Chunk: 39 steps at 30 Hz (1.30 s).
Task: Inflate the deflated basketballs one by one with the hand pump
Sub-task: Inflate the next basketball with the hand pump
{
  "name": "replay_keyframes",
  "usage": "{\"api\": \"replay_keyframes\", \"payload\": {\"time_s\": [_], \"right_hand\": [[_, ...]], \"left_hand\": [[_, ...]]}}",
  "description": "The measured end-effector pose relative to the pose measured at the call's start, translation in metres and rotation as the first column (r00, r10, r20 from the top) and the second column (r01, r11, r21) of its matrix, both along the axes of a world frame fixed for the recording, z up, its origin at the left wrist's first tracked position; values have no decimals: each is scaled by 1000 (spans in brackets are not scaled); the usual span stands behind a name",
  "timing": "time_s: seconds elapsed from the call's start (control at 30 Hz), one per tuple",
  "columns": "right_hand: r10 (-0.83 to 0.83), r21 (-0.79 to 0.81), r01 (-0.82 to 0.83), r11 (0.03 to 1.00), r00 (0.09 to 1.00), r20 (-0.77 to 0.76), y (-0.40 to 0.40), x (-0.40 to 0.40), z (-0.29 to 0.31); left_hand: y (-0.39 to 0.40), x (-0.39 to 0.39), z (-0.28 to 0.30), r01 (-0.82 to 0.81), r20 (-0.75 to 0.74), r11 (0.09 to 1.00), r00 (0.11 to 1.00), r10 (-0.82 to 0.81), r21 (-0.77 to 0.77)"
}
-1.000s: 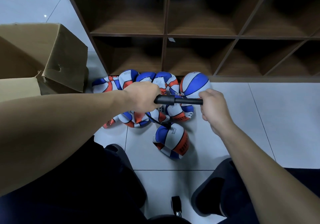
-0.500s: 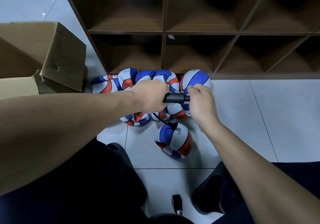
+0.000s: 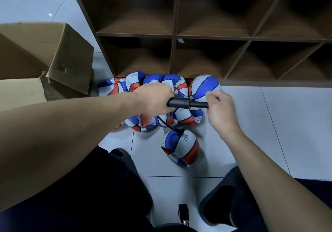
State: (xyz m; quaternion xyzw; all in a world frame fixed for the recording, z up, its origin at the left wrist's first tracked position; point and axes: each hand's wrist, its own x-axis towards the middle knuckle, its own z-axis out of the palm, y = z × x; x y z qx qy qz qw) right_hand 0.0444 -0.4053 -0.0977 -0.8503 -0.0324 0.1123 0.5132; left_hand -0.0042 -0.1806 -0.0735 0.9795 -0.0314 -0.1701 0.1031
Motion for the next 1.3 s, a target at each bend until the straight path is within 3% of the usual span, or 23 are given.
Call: {"api": "replay_keyframes", "payload": {"time_s": [0.13, 0.47, 0.93, 1.3], "right_hand": [[-80, 76, 90, 993, 990, -118, -31, 14, -4], [-200, 111, 197, 974, 980, 15, -5, -4, 1], [-196, 132, 197, 971, 980, -22, 30, -16, -5], [-91, 81, 84, 993, 993, 74, 33, -13, 2]], "left_hand": [[23, -2, -7, -34, -54, 999, 998, 35, 18], [1, 0, -1, -12, 39, 997, 999, 9, 75], [-24, 1, 10, -18, 71, 994, 997, 10, 106], [-22, 4, 11, 4, 101, 997, 995, -12, 74]]}}
